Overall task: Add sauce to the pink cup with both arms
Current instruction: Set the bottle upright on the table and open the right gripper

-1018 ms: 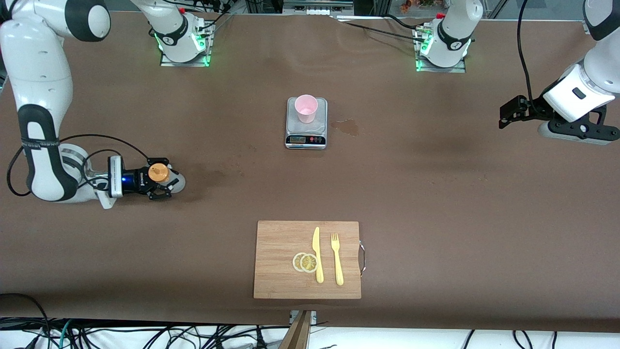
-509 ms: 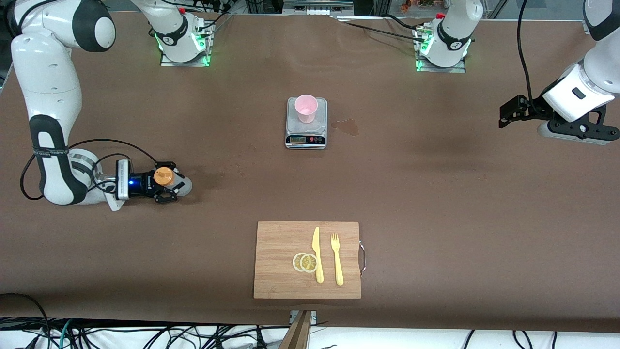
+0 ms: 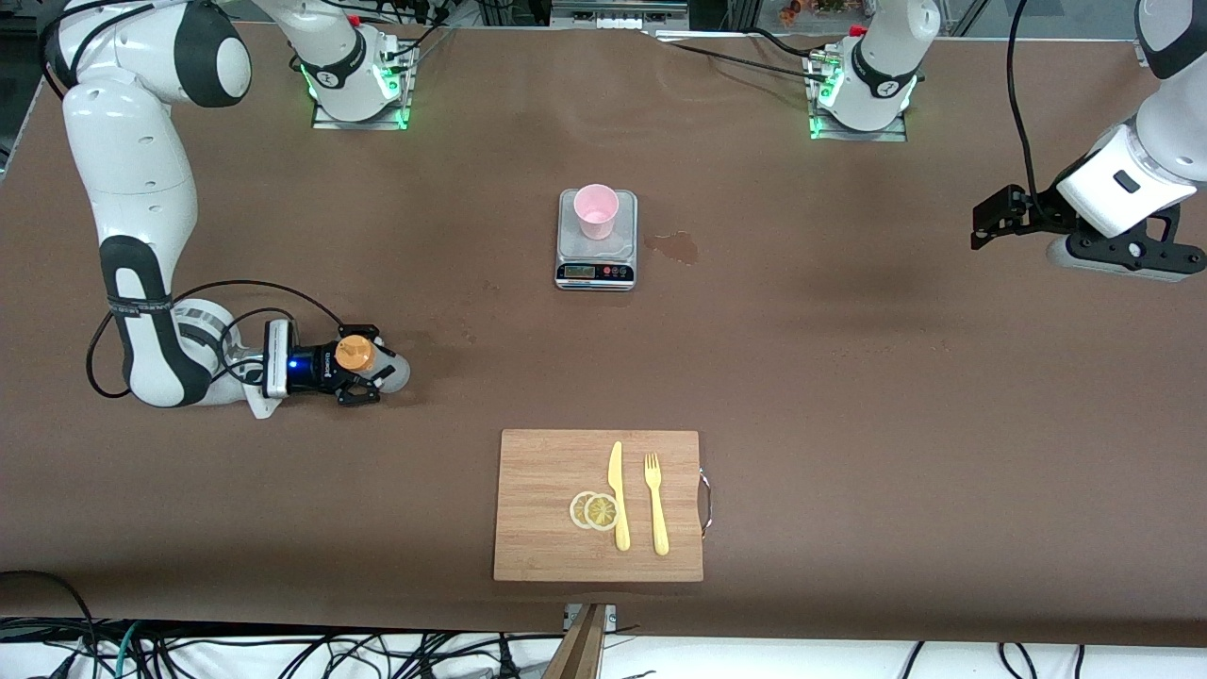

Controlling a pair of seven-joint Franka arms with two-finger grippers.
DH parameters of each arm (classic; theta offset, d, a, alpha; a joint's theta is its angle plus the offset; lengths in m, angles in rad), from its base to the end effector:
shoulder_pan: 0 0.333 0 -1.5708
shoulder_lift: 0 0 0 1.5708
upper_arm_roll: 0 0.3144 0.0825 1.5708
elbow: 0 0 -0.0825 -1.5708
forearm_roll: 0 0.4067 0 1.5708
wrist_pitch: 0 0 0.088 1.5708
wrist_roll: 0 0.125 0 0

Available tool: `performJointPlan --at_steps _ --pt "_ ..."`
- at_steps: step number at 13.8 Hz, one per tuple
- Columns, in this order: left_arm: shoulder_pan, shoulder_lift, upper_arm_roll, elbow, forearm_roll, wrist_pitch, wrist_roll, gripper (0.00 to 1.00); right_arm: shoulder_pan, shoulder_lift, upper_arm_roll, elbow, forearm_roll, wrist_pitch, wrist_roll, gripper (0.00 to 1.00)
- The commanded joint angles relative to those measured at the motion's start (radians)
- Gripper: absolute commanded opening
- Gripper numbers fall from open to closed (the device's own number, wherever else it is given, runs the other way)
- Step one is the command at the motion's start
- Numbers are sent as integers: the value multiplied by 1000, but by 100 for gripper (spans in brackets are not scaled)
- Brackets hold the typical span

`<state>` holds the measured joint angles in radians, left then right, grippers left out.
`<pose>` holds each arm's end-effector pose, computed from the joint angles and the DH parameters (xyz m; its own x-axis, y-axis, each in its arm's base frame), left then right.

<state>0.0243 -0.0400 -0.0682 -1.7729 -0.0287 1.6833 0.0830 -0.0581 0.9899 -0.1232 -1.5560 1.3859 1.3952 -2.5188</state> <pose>0.5656 -0.0287 0.5370 0.9913 -0.1231 -0.0474 -0.1218 -0.9921 0.0296 0.6296 0.0306 0.0678 0.0525 0.0644 0.9965 0.9908 0.1211 -0.0600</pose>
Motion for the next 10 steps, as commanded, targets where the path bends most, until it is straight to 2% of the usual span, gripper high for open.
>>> performJointPlan --at_steps 1,3,7,10 --pt "-4 3 8 21 -22 -22 23 100 -3 12 -9 27 10 -27 17 100" --pt "-4 3 8 21 -22 -22 23 100 -3 12 -15 27 5 -36 3 100" --pt "-4 3 8 21 -22 -22 24 100 -3 13 -74 30 -33 -116 -15 100" --pt "-12 5 14 21 -20 -22 26 100 -6 -6 -154 85 -140 -152 -26 100"
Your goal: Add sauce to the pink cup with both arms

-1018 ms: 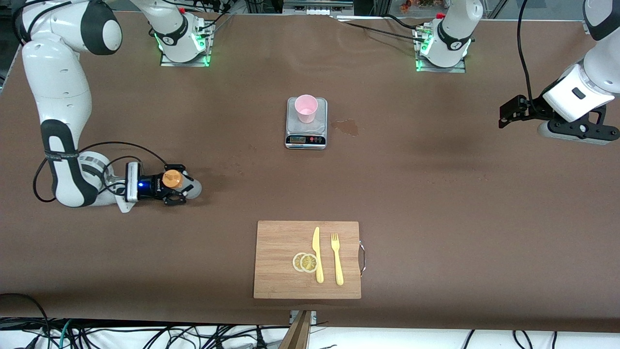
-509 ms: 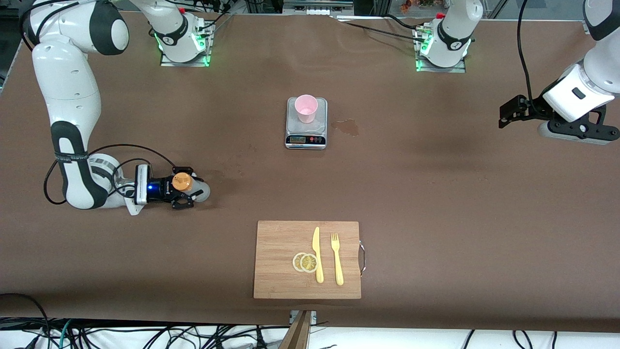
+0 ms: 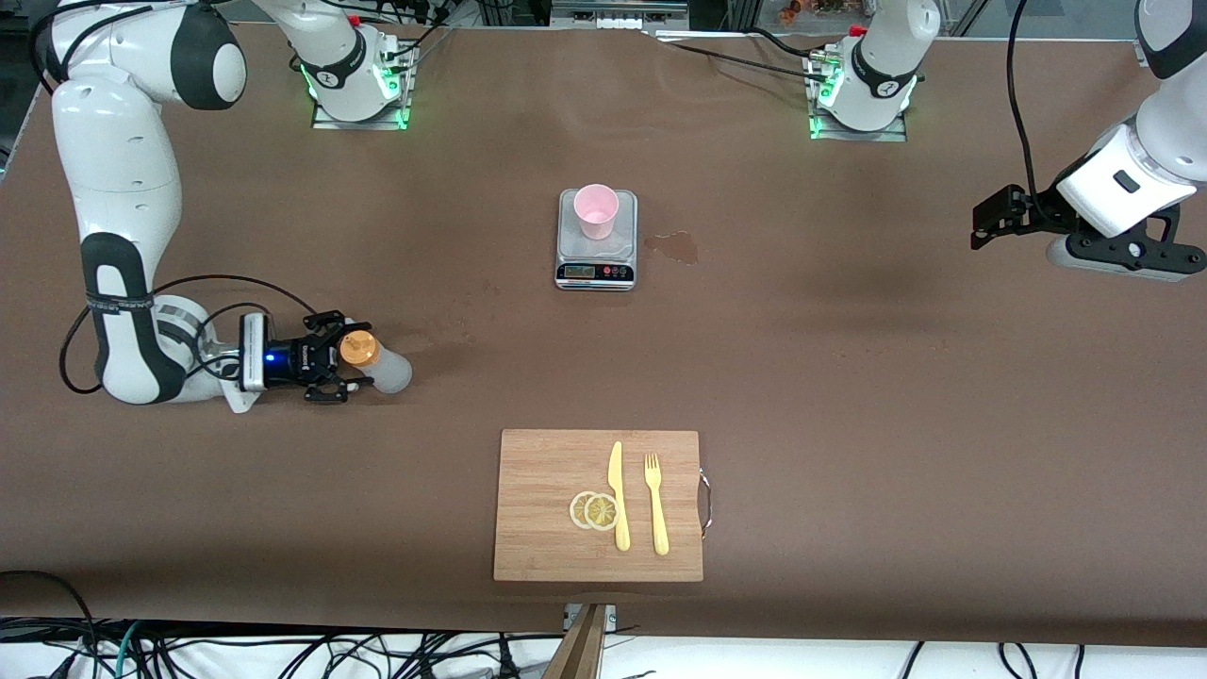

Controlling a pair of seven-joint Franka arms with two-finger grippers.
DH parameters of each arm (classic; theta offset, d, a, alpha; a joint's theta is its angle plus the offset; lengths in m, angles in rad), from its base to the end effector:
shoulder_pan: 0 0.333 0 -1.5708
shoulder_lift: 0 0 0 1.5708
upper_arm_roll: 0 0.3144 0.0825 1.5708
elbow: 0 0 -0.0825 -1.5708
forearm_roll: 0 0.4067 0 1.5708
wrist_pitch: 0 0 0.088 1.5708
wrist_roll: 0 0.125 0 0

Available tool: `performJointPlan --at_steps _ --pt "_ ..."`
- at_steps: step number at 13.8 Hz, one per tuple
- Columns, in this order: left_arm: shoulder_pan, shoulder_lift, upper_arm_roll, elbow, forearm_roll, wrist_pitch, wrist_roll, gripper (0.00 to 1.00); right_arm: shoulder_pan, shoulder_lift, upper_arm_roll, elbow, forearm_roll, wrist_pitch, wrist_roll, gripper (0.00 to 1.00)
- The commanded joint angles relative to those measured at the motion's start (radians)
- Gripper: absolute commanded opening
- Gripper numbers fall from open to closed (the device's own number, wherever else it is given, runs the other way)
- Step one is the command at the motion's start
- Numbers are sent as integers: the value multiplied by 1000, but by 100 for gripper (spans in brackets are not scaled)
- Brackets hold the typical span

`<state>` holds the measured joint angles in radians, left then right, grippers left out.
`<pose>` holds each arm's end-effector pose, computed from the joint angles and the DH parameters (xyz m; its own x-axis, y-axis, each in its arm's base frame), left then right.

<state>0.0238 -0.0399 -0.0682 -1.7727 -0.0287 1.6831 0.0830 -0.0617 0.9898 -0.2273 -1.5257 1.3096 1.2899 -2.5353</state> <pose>0.5656 -0.0289 0.5370 0.9912 -0.1236 -0.0475 -0.1223 -0.9921 0.0296 0.6217 -0.0233 0.0783 0.0405 0.1106 0.9930 0.9819 0.1796 -0.0600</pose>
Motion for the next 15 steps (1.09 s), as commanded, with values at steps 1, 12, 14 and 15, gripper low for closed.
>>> performJointPlan --at_steps 1,12,14,15 --pt "-13 3 16 21 -20 -22 26 100 2 -32 -84 56 -79 -75 -16 100" --pt "-21 12 7 55 -22 -23 23 100 71 -684 -138 -140 -683 247 611 100" --pt "-21 15 7 55 -22 -25 23 100 102 -791 -106 -169 -827 305 857 100" --pt "-21 20 8 56 -22 -25 24 100 103 -837 -86 -186 -895 325 979 100"
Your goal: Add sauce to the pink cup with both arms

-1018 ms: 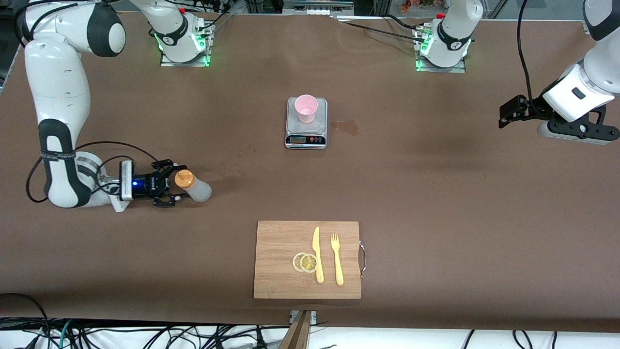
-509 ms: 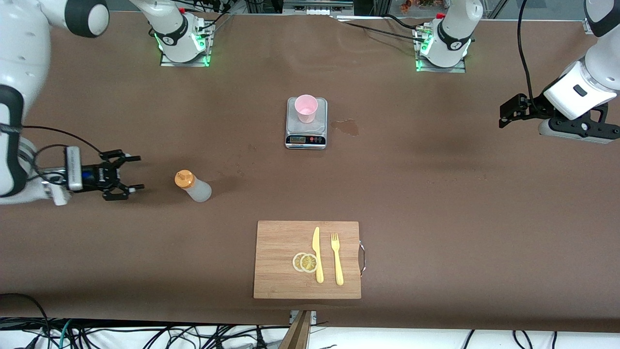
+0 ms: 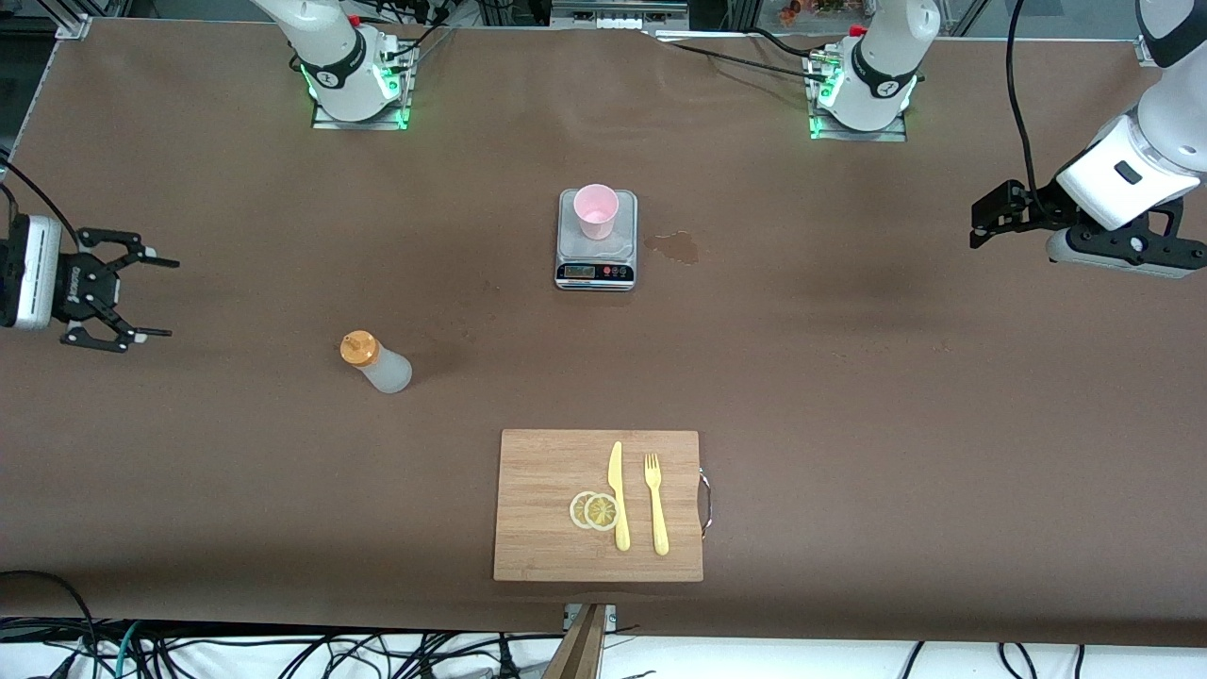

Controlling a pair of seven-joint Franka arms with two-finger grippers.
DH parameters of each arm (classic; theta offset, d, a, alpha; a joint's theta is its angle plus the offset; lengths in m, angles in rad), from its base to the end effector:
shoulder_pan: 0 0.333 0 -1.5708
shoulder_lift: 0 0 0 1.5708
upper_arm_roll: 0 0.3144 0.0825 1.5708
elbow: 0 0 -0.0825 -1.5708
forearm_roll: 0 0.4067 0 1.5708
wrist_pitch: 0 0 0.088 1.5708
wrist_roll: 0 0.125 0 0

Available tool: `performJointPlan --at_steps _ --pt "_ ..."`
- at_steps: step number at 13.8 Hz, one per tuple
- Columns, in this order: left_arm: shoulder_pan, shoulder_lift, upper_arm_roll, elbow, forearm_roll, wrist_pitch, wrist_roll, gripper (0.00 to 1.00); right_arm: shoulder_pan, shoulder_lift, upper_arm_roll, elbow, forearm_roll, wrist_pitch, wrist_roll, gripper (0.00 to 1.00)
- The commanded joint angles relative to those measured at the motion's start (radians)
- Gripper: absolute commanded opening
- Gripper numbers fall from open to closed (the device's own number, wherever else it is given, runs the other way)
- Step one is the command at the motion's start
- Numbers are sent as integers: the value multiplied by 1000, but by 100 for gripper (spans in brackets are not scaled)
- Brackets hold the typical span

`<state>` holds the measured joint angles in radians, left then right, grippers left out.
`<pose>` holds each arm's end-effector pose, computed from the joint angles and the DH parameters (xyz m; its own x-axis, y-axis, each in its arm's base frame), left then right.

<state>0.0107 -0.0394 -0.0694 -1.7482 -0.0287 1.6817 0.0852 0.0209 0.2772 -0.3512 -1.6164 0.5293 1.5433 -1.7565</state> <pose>0.5676 -0.0372 0.5488 0.9898 -0.1401 -0.0249 -0.1394 -0.9898 0.0279 0.6130 -0.1236 0.4345 0.2553 0.8552 0.4510 0.9568 -0.1563 -0.2452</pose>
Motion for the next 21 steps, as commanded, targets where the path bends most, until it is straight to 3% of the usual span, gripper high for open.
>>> performJointPlan --at_steps 1,4,8,11,16,21 --pt "-8 24 10 38 -20 -23 21 100 34 -171 55 -106 -170 76 313 100" --pt "-5 24 11 36 -20 -23 22 100 83 -282 67 -128 -329 66 662 100" --pt "-5 21 11 36 -20 -33 22 100 93 -342 138 -123 -443 61 1001 100" --pt "-5 22 11 38 -20 -48 22 100 109 -369 162 -106 -459 22 1202 100" --pt "-2 19 14 30 -20 -85 24 100 129 -380 221 -53 -511 -29 1351 100" --pt "3 15 17 18 -20 -86 24 100 151 -378 218 -10 -522 -40 1370 100"
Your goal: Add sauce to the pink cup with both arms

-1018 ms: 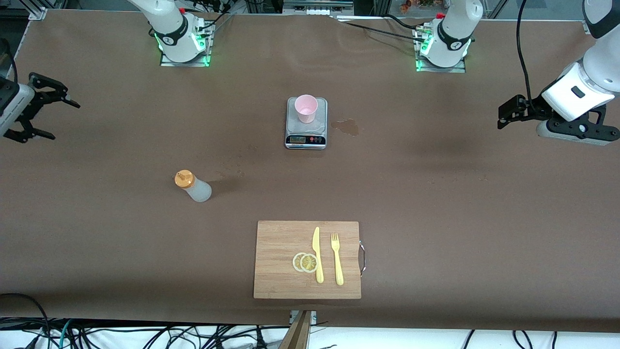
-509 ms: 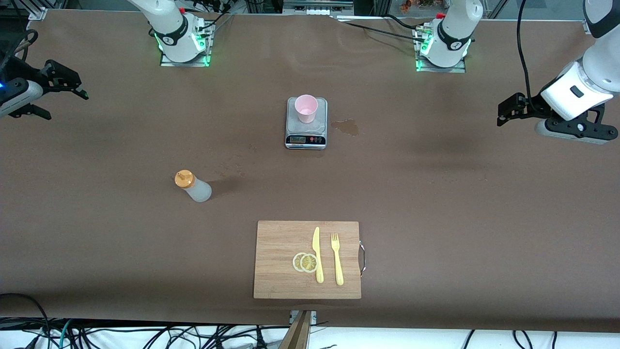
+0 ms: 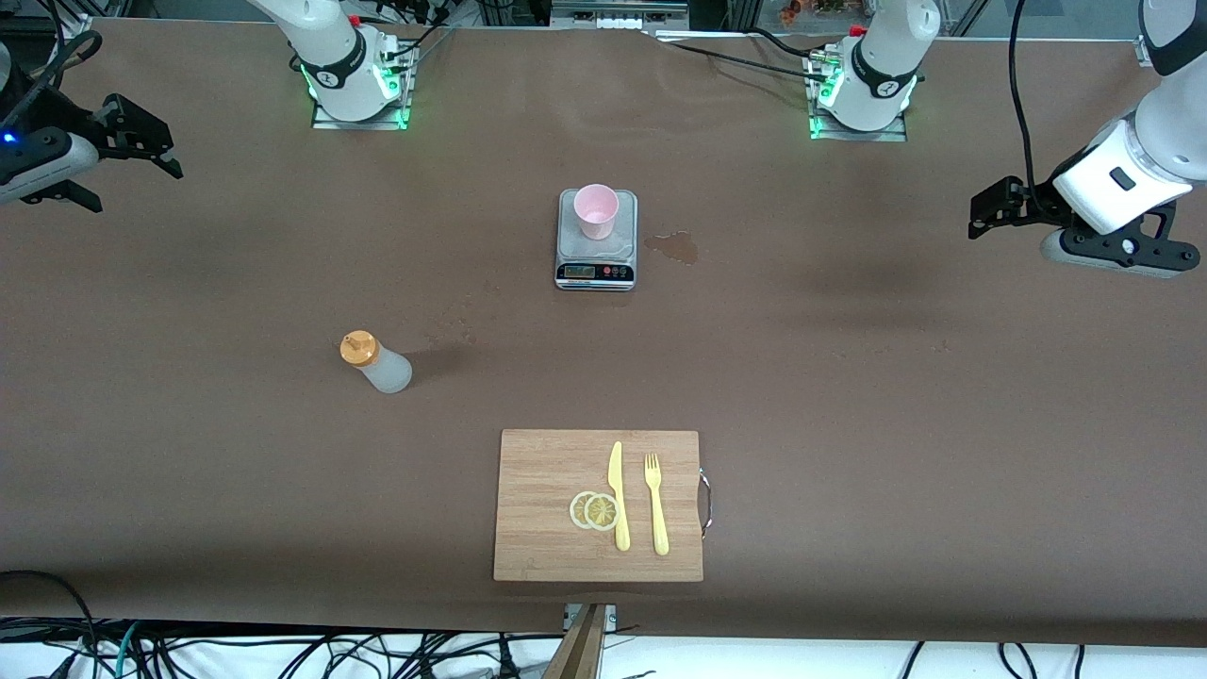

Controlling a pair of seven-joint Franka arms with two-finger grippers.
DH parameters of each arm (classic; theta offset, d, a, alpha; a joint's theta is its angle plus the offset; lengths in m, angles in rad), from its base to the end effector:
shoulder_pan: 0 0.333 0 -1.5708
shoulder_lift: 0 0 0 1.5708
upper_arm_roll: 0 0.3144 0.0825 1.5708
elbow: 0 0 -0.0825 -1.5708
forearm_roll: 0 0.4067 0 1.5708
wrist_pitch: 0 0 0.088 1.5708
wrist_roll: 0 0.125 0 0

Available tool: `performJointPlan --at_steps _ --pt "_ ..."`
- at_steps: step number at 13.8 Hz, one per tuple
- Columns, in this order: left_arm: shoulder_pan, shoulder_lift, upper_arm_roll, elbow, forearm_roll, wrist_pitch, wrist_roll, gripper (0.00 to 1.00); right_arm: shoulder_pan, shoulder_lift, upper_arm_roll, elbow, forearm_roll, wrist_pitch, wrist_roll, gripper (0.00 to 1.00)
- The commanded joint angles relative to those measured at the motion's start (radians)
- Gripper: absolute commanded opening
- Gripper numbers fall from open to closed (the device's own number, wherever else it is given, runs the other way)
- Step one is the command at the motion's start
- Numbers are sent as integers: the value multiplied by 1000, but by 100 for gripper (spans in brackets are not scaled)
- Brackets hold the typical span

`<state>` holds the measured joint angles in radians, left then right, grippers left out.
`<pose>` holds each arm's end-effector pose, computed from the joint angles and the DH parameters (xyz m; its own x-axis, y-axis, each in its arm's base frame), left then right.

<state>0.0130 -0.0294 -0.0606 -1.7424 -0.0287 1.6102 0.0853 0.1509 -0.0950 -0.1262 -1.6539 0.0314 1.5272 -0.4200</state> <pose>0.5614 -0.0306 0.5404 0.9863 -0.1309 -0.1000 -0.1280 -0.9912 0.0353 0.5420 0.0144 0.6131 0.9018 0.4319 -0.0119 0.4308 -0.9009 -0.0528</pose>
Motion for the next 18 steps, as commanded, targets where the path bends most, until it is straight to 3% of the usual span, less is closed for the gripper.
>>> performJointPlan --at_steps 1,18 --pt "1 5 8 12 -20 -15 24 100 21 -8 -7 28 -24 -25 61 100" --pt "18 -35 10 15 -5 0 24 100 22 4 11 74 -19 -105 181 100"
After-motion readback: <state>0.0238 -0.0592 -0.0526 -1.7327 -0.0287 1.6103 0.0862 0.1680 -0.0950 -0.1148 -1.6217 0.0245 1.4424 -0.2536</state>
